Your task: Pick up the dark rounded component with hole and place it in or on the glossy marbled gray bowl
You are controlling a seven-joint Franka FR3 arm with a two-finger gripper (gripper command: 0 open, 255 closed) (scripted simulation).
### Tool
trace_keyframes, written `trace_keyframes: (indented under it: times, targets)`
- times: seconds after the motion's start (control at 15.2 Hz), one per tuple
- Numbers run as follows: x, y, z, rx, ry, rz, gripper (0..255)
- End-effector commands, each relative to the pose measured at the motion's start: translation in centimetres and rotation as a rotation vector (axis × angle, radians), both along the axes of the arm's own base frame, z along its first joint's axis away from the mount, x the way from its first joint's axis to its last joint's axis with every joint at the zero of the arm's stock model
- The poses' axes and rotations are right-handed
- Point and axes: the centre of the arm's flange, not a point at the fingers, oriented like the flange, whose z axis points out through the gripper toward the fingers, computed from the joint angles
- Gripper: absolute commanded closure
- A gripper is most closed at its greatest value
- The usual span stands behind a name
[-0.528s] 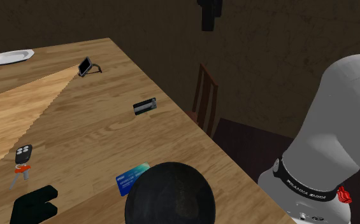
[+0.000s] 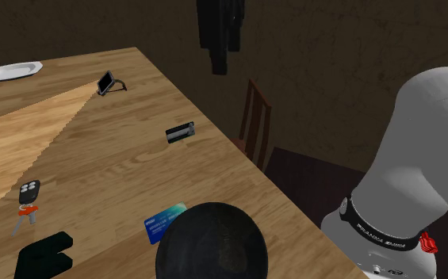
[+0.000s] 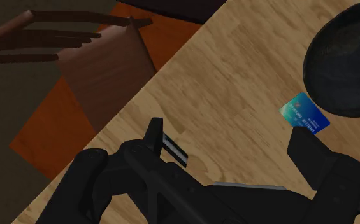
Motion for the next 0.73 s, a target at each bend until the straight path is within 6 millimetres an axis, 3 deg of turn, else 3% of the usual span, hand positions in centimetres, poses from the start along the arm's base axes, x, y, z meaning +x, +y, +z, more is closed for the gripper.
trace_keyframes:
  times: [0.0,0.66]
  targets:
    - [1.6,1.5,-1.2,0.006,-0.001,0.021,0]
    - [7.8,10.8,-7.7,0.03,0.0,0.124,0]
